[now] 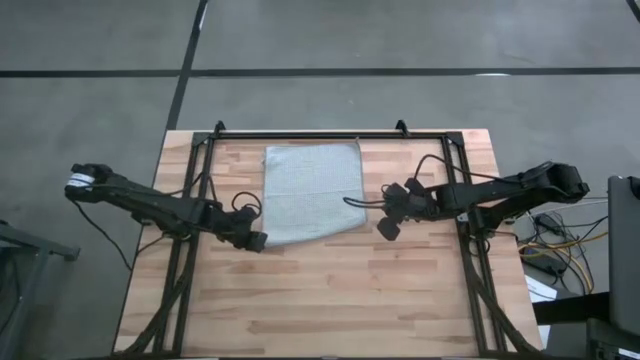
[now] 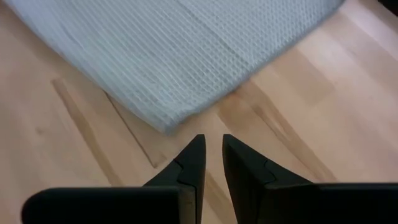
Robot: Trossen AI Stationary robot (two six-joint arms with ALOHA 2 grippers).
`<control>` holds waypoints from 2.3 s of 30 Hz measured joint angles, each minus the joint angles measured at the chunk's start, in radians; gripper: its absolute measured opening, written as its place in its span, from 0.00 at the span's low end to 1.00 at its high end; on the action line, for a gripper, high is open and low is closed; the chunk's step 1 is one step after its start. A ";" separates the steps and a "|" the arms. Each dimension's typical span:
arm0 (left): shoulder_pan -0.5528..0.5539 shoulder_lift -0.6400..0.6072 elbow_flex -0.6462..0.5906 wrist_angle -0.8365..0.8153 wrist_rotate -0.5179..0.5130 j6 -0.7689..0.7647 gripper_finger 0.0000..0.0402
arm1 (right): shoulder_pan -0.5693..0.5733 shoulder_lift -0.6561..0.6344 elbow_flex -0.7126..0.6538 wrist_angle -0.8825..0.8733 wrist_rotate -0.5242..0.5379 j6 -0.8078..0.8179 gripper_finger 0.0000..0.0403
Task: Roll towel
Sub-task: Fold the gray towel on the table
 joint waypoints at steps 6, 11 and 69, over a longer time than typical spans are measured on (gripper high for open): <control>0.000 0.000 0.000 0.000 0.000 -0.029 0.15 | 0.000 0.000 -0.016 0.054 0.001 0.029 0.13; 0.000 0.000 0.000 0.000 0.002 -0.035 0.15 | 0.000 0.000 -0.016 0.124 0.008 0.011 0.13; -0.054 0.071 0.000 0.148 -0.025 0.159 0.15 | -0.002 0.000 -0.020 0.127 -0.025 0.059 0.41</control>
